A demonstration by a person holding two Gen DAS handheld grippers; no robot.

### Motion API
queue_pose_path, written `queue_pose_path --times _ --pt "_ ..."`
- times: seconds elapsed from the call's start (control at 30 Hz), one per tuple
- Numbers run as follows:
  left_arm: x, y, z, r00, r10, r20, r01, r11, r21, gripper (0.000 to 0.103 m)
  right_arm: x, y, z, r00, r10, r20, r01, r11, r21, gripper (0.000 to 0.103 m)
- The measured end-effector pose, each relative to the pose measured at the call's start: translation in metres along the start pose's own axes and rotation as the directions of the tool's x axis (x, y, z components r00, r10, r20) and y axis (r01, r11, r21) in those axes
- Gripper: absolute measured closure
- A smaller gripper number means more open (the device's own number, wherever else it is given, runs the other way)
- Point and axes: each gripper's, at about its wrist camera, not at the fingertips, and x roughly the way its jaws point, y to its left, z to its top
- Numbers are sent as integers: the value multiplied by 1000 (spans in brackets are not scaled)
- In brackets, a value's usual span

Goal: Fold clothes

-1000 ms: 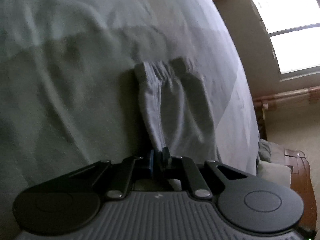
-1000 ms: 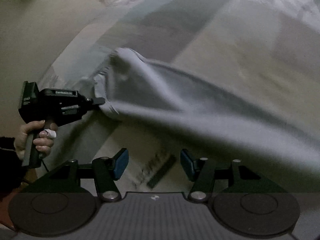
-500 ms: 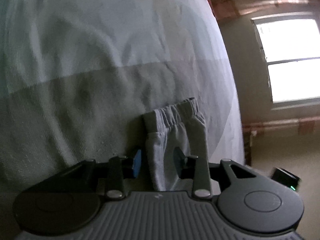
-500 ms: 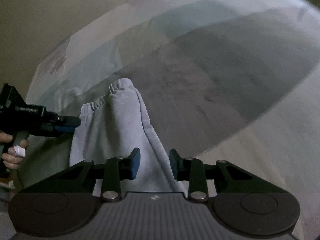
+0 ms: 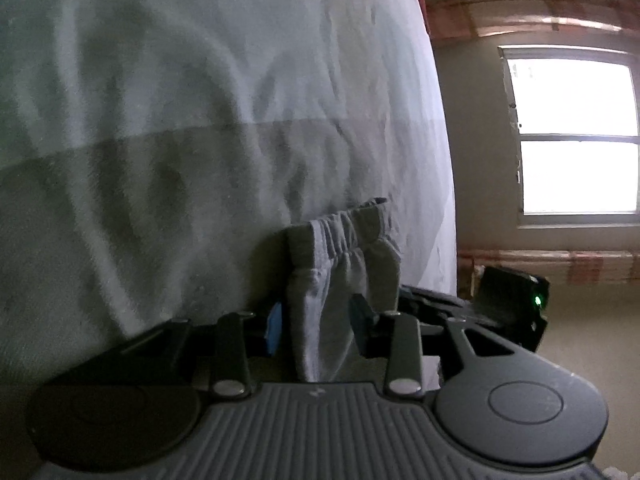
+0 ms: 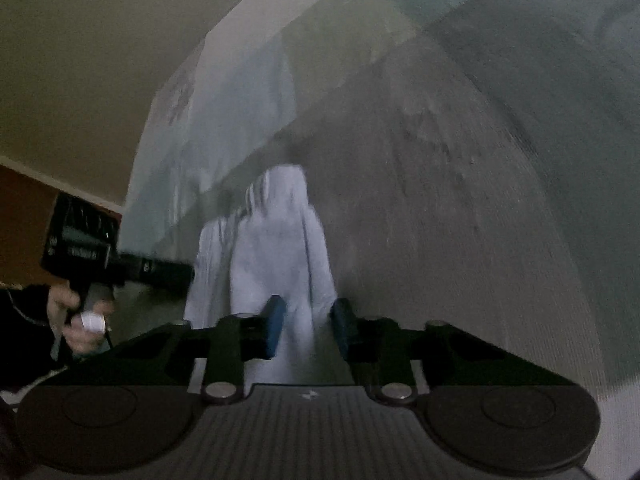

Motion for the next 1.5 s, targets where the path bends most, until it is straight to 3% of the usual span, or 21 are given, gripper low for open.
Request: queue_pose_path --times 0.07,0.17,0.33,0.43,0.53,0.77,0.87,0.9,0.97,1.1,1.23,1.3,1.37,1.5 --pt "2 -5 2 1000 7 4 -7 1000 16 70 -1 -9 -4 999 40 27 -41 998 43 83" --pt "7 -13 2 998 61 16 -62 995 78 96 -5 -4 -19 996 1 88 -4 999 38 94" --pt "17 -38 8 993 116 29 -119 971 206 99 -20 24 -28 972 -156 176 162 987 -20 97" --pt "23 -62 23 997 72 37 -79 957 278 99 -47 27 -25 944 -233 234 240 971 -3 97" --pt "41 -92 43 999 30 35 -41 935 353 99 -78 23 -20 905 -313 286 317 948 33 97" --pt "81 -157 72 999 -22 44 -2 870 493 99 -125 15 -12 787 -470 399 441 881 169 96" --pt "88 -142 73 997 68 35 -76 875 477 98 -124 6 -16 751 -532 391 482 847 225 83" --pt "91 -139 72 994 107 38 -112 868 484 98 -123 4 -20 740 -548 390 492 836 243 83" --pt "95 -132 70 983 175 47 -175 850 498 97 -126 6 -34 733 -552 399 489 834 256 82" --pt "72 -127 62 973 208 97 -227 809 543 94 -144 8 -75 742 -565 359 508 825 248 76" --pt "65 -145 45 968 230 103 -242 732 637 86 -163 7 -138 747 -616 251 563 786 255 69" --pt "75 -161 28 970 232 68 -209 666 716 81 -170 5 -171 745 -640 187 587 763 270 64" --pt "87 -174 6 971 240 22 -160 574 803 80 -175 -1 -204 744 -656 127 604 742 292 60" --pt "119 -192 -48 966 256 -45 -53 363 930 79 -173 -13 -249 754 -655 52 607 725 325 61"
